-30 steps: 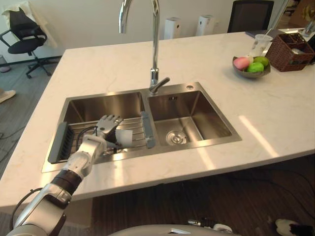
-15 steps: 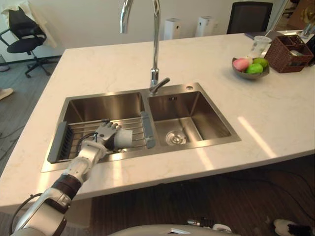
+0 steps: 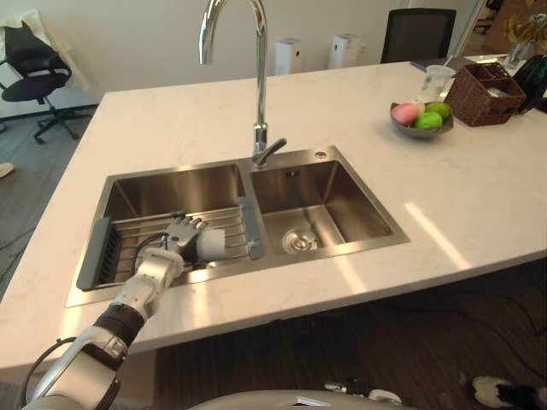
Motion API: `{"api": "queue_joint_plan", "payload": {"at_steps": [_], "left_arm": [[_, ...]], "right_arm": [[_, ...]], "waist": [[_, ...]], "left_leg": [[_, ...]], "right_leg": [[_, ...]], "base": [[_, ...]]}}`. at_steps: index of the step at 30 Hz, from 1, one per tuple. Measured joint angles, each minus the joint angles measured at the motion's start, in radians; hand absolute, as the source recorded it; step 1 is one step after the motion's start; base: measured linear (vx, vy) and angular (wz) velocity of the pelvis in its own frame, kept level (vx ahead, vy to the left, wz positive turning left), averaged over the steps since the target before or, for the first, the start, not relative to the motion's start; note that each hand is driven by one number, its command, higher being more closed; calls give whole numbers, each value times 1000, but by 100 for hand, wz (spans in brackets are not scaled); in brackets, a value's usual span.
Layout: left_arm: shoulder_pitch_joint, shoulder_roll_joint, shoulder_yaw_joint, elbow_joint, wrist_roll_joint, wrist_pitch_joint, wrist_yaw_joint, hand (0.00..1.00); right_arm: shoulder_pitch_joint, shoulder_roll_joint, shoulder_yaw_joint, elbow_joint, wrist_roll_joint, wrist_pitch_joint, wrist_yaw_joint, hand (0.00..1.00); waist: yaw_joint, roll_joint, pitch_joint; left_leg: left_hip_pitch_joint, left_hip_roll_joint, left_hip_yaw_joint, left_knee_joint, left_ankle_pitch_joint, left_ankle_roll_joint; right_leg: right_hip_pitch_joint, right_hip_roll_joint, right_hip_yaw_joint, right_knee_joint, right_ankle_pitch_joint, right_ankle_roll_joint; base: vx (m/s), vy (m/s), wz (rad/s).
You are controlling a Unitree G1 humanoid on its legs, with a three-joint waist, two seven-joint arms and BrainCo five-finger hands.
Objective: Walk over to the sink, pick up the cup, carry it to the dishwasher, place the cup inside the dishwasher, then close the dishwasher door
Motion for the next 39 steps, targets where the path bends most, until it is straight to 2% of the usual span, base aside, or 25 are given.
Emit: {"api": "queue_joint_plan", "payload": {"at_steps": [7, 11, 27, 32, 39], "left_arm": [[-40, -24, 12, 59, -100, -6, -76, 0], [-46, -25, 28, 78, -118, -20, -96, 0], [-65, -20, 34, 116, -127, -62, -73, 0], [-65, 4, 35, 105, -128, -85, -80, 0], [-65, 84, 36, 95, -128, -109, -102, 0]], "right_arm": [[4, 4, -23, 0, 0, 6, 17, 0], [10, 3, -27, -1, 0, 6, 20, 0], [10, 0, -27, -2, 0, 10, 22, 0], [11, -3, -27, -2, 0, 8, 22, 0], [22, -5, -26, -2, 0, 7, 22, 0]], "waist": [[-6, 1, -1], [-9, 4, -3], [-15, 11, 0], [-13, 15, 3], [6, 11, 6]], "left_leg": [[9, -1, 16, 0, -3, 2], [10, -1, 18, 0, -4, 2], [12, -1, 16, 0, -4, 2], [11, -1, 12, 0, -4, 2], [11, -4, 1, 0, -4, 2]], "right_leg": [[0, -1, 14, -4, 3, 2], [0, -1, 16, -4, 3, 2], [3, -1, 13, -2, 3, 2], [4, -2, 10, 2, 2, 3], [11, -7, 0, 2, -1, 6]], "base": [[-26, -10, -6], [0, 0, 0], [0, 0, 0], [0, 0, 0], [0, 0, 4]]}}
